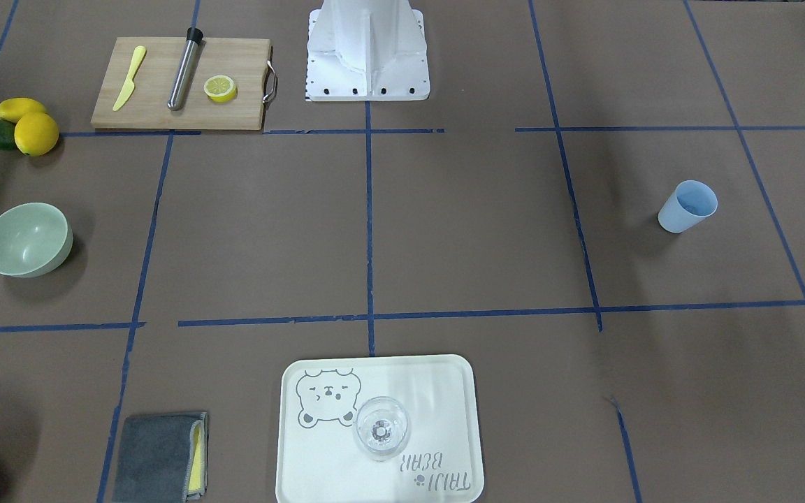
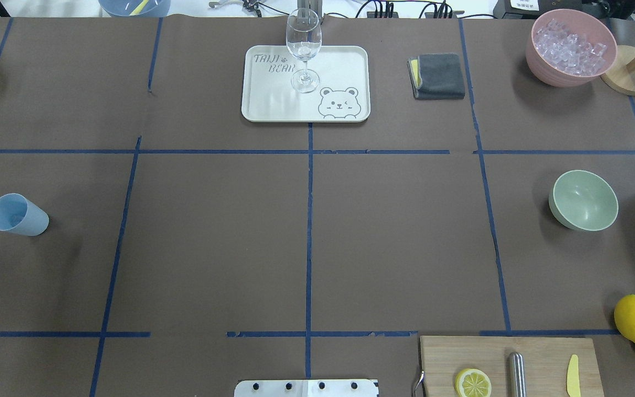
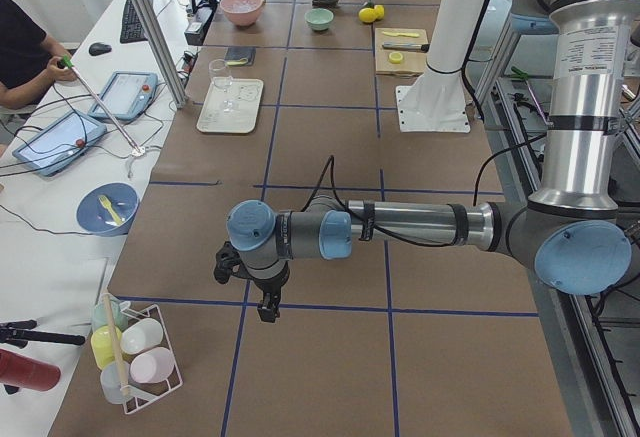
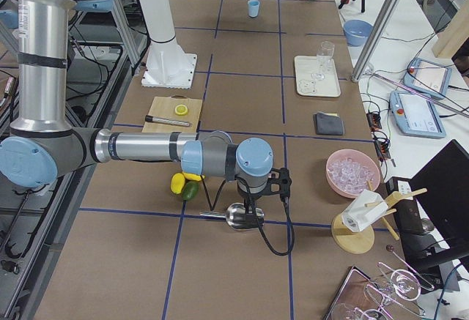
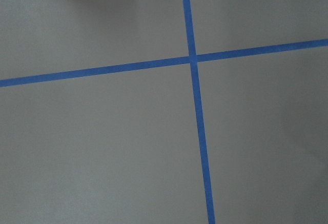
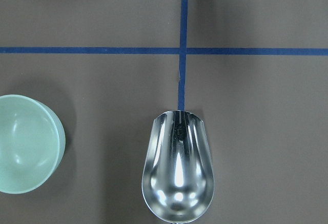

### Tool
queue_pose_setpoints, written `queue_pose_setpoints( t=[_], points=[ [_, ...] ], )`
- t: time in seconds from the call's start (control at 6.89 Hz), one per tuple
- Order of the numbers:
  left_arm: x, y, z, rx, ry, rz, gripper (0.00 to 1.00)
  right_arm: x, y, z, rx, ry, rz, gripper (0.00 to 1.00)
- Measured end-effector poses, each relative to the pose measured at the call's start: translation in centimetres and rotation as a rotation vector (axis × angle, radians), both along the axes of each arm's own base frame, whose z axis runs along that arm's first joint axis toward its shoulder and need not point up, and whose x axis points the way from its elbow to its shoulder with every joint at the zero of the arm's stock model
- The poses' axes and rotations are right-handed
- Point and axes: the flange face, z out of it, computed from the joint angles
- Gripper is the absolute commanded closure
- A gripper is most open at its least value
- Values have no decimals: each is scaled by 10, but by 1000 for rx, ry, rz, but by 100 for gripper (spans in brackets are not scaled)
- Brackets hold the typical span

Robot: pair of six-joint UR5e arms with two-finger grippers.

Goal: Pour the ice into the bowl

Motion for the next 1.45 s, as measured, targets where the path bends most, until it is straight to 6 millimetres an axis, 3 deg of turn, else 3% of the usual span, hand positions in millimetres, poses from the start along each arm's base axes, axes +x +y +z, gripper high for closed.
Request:
queue_pose_setpoints(
  t=[0.44, 0.87, 1.16, 1.45],
  points=[
    [0, -3, -7, 38, 0, 0, 0, 1, -9, -11, 21, 1, 8, 0],
    [2, -15, -48, 203, 0, 1, 0, -10, -45, -49, 66, -7, 29, 0],
    [12, -18, -90, 331, 10, -52, 0, -56, -62, -66, 49, -17, 25, 0],
    [59, 10, -123, 379, 31, -178, 0, -129, -75, -73, -7, -40, 53, 0]
  ],
)
